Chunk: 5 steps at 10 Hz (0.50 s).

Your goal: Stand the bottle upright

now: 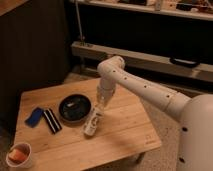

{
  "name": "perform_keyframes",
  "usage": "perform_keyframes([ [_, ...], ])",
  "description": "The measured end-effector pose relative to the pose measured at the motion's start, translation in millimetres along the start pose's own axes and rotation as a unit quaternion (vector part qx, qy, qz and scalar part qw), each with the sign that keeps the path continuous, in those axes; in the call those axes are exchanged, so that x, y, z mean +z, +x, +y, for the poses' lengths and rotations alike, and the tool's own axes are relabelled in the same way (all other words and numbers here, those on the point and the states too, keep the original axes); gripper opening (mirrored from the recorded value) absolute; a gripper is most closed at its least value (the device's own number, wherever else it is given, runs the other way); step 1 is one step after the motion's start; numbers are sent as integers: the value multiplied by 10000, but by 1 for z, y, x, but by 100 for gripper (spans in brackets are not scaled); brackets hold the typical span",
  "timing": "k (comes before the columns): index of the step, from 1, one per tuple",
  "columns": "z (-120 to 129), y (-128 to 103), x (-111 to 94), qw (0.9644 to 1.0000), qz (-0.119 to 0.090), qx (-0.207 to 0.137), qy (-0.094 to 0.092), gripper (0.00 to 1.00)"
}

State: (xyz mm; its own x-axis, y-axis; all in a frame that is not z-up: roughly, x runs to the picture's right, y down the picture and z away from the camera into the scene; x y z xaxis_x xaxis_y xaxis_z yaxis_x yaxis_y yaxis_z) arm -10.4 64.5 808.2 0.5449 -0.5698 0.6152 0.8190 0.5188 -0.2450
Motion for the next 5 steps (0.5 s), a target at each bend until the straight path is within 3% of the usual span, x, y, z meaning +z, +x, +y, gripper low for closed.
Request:
perform_keyframes([
  [5, 0, 3, -18, 9999, 109, -32, -25, 39],
])
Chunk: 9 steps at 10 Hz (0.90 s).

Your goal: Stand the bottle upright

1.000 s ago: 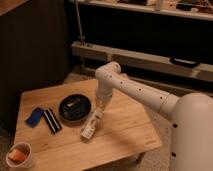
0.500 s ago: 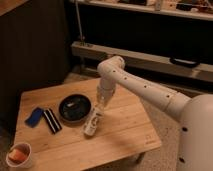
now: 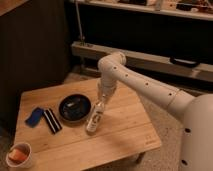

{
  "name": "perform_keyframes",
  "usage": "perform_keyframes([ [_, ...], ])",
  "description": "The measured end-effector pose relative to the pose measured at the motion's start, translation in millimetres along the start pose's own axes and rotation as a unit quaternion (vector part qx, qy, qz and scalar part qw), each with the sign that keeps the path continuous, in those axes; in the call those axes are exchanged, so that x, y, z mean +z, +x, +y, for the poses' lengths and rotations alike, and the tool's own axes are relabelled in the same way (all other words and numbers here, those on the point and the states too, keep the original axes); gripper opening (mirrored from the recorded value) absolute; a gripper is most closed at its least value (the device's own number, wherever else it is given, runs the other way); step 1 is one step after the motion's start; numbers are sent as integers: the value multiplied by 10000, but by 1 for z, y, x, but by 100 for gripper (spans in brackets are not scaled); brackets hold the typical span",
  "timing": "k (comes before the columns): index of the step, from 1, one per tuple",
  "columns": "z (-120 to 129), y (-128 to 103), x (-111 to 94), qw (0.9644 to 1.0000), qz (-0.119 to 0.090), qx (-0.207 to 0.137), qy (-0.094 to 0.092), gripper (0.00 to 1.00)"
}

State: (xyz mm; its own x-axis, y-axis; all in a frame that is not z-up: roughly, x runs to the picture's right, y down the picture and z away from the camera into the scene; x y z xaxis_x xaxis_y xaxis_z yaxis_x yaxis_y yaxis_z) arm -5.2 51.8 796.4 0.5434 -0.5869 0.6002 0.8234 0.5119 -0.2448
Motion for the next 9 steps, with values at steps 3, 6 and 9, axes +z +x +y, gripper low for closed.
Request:
perform_keyframes([
  [3, 3, 2, -8, 9994, 309, 89, -124, 39],
  [6, 7, 11, -22, 9976, 639, 213, -152, 39],
  [9, 10, 17, -36, 9962, 810, 303, -124, 39],
])
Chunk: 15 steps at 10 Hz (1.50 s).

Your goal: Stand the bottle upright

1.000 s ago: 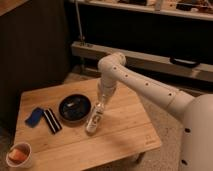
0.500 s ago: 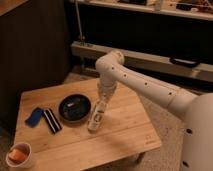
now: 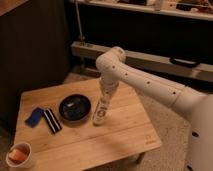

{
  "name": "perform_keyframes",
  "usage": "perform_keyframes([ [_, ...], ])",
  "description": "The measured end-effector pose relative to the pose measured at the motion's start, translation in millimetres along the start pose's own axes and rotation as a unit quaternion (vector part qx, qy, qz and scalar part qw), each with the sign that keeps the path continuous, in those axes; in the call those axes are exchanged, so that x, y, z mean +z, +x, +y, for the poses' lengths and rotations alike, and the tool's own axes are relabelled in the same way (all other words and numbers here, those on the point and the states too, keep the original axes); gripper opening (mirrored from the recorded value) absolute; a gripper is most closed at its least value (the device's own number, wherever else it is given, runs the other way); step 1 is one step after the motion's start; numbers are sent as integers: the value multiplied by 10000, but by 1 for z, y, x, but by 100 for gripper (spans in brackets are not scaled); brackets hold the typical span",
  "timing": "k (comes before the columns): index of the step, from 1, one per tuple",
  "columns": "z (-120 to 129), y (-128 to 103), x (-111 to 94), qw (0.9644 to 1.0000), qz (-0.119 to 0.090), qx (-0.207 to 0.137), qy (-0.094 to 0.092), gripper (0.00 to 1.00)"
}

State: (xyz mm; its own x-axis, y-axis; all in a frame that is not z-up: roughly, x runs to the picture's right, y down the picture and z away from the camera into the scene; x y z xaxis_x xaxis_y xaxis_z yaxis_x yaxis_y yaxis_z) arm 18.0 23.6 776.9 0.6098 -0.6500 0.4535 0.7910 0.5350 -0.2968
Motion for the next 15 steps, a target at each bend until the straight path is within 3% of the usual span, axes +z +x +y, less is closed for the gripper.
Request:
perform_keyframes([
  [5, 7, 9, -14, 9998, 114, 128, 36, 39],
  [7, 11, 12, -15, 9994, 292, 176, -55, 39],
  [11, 16, 14, -11, 9955, 884, 243, -251, 39],
  [13, 17, 11, -11, 9912, 1269, 236, -290, 39],
  [15, 18, 10, -11, 9898, 1368, 281, -283, 39],
])
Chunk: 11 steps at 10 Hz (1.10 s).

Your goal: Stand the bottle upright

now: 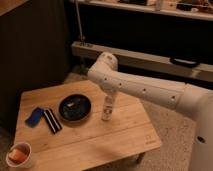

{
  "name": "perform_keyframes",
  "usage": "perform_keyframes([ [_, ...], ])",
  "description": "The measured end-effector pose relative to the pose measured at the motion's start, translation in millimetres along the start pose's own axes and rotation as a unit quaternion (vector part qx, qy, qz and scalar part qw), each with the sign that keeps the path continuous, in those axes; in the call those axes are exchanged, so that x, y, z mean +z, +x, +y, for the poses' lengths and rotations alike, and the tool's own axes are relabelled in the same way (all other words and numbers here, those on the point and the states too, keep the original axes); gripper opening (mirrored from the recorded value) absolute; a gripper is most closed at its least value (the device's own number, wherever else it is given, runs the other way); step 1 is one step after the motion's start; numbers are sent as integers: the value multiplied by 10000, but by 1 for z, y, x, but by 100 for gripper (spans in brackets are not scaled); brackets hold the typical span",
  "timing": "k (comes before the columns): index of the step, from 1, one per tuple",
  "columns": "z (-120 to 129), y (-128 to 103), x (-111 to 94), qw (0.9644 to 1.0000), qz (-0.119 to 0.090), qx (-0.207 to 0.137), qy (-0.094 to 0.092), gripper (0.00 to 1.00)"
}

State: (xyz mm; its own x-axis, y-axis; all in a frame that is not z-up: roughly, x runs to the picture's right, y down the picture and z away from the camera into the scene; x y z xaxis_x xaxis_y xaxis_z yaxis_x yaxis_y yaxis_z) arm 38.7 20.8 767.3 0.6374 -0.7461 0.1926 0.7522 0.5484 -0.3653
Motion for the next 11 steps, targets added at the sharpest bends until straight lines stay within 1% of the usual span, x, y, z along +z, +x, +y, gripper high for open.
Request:
perform_keyframes([
  [4, 5, 3, 2, 9999, -74, 131, 1, 39],
  [7, 6, 5, 2, 9998, -72, 200, 21, 39],
  [11, 5, 1, -2, 9998, -81, 153, 56, 39],
])
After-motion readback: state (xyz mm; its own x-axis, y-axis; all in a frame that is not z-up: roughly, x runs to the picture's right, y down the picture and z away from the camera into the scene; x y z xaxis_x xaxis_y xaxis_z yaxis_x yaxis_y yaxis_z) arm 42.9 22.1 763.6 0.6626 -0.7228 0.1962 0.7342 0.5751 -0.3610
